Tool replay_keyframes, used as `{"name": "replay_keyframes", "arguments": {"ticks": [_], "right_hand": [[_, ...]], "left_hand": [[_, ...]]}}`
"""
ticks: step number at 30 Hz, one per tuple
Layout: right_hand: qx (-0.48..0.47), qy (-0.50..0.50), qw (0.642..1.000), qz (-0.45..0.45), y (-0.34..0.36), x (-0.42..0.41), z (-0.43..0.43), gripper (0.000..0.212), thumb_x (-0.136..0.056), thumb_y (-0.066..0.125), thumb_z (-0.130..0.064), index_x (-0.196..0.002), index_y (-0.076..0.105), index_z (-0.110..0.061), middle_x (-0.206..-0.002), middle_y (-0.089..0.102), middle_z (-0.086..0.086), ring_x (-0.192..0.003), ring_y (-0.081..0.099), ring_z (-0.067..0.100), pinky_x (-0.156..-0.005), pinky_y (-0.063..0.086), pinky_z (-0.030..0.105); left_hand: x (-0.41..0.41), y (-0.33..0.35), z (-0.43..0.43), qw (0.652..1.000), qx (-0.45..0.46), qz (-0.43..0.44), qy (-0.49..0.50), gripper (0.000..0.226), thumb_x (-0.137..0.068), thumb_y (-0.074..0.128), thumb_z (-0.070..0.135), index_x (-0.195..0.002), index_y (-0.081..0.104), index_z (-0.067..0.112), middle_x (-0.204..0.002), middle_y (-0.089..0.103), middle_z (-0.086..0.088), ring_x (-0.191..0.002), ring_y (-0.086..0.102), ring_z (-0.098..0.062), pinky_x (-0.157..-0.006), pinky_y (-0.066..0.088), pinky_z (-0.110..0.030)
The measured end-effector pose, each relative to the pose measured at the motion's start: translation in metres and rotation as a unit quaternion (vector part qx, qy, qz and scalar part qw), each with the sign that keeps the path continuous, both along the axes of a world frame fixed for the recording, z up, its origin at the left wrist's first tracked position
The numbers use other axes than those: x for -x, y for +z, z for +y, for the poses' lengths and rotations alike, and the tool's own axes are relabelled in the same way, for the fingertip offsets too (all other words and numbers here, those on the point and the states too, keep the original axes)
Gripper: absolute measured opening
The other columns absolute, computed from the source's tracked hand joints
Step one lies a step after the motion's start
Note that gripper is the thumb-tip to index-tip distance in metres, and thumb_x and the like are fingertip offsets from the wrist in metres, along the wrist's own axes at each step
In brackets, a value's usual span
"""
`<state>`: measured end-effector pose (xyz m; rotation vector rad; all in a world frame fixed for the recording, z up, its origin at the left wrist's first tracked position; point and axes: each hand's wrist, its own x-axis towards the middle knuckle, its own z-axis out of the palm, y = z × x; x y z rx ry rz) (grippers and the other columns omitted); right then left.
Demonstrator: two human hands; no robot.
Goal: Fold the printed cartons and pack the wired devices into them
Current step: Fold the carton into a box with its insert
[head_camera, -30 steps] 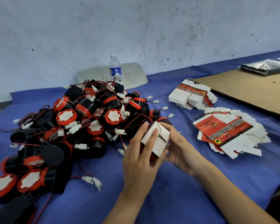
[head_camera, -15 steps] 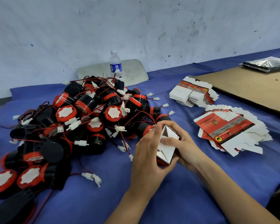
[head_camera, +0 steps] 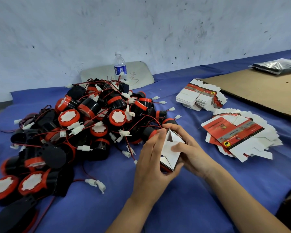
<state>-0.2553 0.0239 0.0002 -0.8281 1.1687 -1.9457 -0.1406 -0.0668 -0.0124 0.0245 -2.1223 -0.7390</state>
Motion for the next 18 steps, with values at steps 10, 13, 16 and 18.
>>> {"name": "replay_keyframes", "arguments": {"ticks": [10,13,16,18], "right_hand": [[0.001,0.010,1.000,-0.023,0.0011,0.0001,0.0020,0.075,-0.063,0.042,0.000,-0.135,0.047,-0.023,-0.107,0.063,0.004,-0.094,0.060,0.021,-0.070,0.054,0.028],[0.010,-0.011,0.999,-0.045,0.0010,-0.0027,-0.0002,0.072,-0.064,0.045,-0.004,-0.134,0.049,-0.022,-0.126,0.059,0.000,-0.110,0.058,0.020,-0.080,0.052,0.034],[-0.018,-0.137,0.990,0.028,0.0002,-0.0009,-0.0020,0.052,-0.074,0.061,-0.015,-0.124,0.054,-0.022,-0.123,0.058,-0.005,-0.105,0.061,0.010,-0.072,0.053,0.027],[-0.045,-0.180,0.982,0.015,0.0002,0.0008,-0.0014,0.051,-0.071,0.080,-0.024,-0.114,0.053,-0.017,-0.108,0.059,0.003,-0.087,0.065,0.011,-0.064,0.054,0.025]], "left_hand": [[0.0020,-0.0026,-0.0001,1.000,-0.019,-0.007,-0.018,0.086,-0.076,0.068,0.037,-0.147,0.019,0.036,-0.139,0.033,0.016,-0.130,0.040,-0.005,-0.097,0.043,-0.016],[0.0017,-0.0007,-0.0008,0.999,-0.047,0.010,0.001,0.080,-0.079,0.067,0.040,-0.147,0.025,0.030,-0.137,0.034,0.019,-0.129,0.037,0.004,-0.095,0.039,-0.007],[0.0007,0.0009,-0.0049,0.997,-0.043,0.057,0.035,0.074,-0.081,0.067,0.038,-0.143,0.033,0.021,-0.136,0.039,0.010,-0.128,0.037,0.006,-0.095,0.038,-0.006],[0.0008,0.0019,-0.0075,0.995,-0.042,0.076,0.054,0.073,-0.080,0.068,0.038,-0.142,0.034,0.017,-0.136,0.040,0.005,-0.129,0.036,0.006,-0.097,0.036,-0.006]]}}
